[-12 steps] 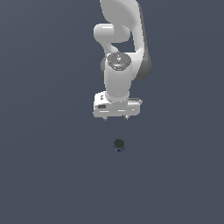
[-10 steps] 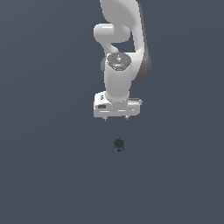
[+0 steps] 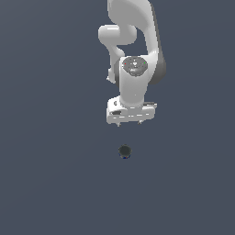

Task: Pick up the object and move it to a goal position.

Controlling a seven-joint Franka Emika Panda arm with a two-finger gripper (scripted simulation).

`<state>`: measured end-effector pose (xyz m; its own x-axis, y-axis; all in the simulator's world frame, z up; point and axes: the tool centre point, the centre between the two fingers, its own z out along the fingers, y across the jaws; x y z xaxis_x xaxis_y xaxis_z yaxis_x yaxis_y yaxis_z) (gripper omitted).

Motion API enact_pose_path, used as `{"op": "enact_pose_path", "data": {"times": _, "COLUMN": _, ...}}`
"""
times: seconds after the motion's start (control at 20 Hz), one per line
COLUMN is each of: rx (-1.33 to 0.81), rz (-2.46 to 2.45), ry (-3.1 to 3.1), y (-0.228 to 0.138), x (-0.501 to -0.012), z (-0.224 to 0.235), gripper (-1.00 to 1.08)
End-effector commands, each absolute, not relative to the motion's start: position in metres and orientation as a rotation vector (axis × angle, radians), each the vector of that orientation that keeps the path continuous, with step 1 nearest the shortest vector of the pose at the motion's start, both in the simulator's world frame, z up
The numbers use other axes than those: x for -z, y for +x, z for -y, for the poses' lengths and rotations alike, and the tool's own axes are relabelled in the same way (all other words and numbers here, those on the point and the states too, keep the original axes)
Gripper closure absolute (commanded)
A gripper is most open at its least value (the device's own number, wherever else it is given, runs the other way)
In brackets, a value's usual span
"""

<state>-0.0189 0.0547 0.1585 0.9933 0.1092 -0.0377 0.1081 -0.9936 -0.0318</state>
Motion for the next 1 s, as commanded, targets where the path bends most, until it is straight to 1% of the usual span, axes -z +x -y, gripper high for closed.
{"op": "enact_pose_path", "data": {"times": 0.0, "rx": -0.062, "rz": 0.167, "ry": -3.106, "y": -0.019, "x": -0.159, "z": -0.054, "gripper": -0.92}}
{"op": "enact_pose_path", "data": {"times": 0.45, "rx": -0.057, "rz": 0.207, "ry": -3.107, "y": -0.012, "x": -0.152, "z": -0.053, "gripper": -0.92}}
{"op": "enact_pose_path", "data": {"times": 0.95, "rx": -0.029, "rz": 0.413, "ry": -3.100, "y": 0.024, "x": -0.113, "z": -0.047, "gripper": -0.92}}
